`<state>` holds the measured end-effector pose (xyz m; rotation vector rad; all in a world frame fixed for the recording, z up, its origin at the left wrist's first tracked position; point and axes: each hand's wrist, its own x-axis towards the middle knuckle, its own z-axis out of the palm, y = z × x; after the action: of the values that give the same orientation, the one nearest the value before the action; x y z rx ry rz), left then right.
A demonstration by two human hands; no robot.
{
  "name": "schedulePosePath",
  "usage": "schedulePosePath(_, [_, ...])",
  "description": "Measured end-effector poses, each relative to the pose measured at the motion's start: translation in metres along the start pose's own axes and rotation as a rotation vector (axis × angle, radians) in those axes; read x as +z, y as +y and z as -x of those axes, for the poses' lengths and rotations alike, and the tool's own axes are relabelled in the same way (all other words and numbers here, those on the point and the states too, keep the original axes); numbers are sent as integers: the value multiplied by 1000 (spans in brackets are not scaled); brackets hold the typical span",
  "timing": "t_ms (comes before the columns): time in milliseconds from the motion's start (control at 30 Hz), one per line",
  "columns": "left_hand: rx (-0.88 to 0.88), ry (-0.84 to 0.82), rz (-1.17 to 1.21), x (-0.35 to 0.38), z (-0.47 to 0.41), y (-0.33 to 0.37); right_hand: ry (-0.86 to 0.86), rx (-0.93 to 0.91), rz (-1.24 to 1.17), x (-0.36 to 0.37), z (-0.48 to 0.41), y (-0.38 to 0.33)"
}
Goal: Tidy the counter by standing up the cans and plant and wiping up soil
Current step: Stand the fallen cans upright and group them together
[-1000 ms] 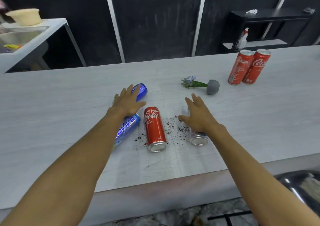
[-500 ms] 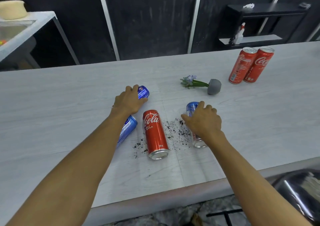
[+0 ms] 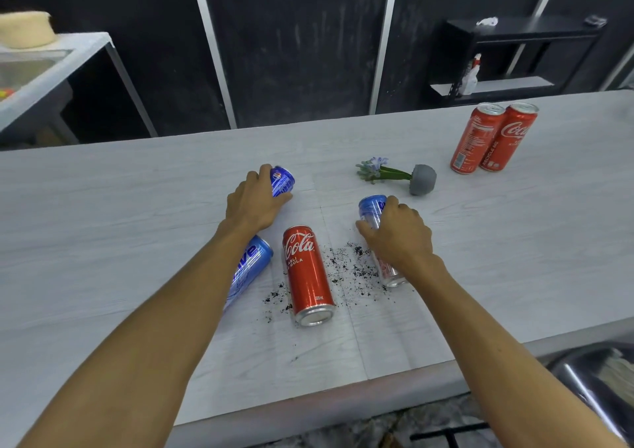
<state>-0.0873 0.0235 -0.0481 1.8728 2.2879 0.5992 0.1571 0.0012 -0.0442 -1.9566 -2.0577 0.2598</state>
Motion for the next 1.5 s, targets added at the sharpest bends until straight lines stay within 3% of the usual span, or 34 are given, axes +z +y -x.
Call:
schedulePosePath(500, [52,188,579,-29,-7,91,282,-145,-622,-44,-34,16])
schedulePosePath(800, [101,28,741,10,7,173,383,-76,-675,-60,-43,70])
schedulePosePath(1500, [188,-79,840,96,-2,340,479,46,-654,-98,-82,222])
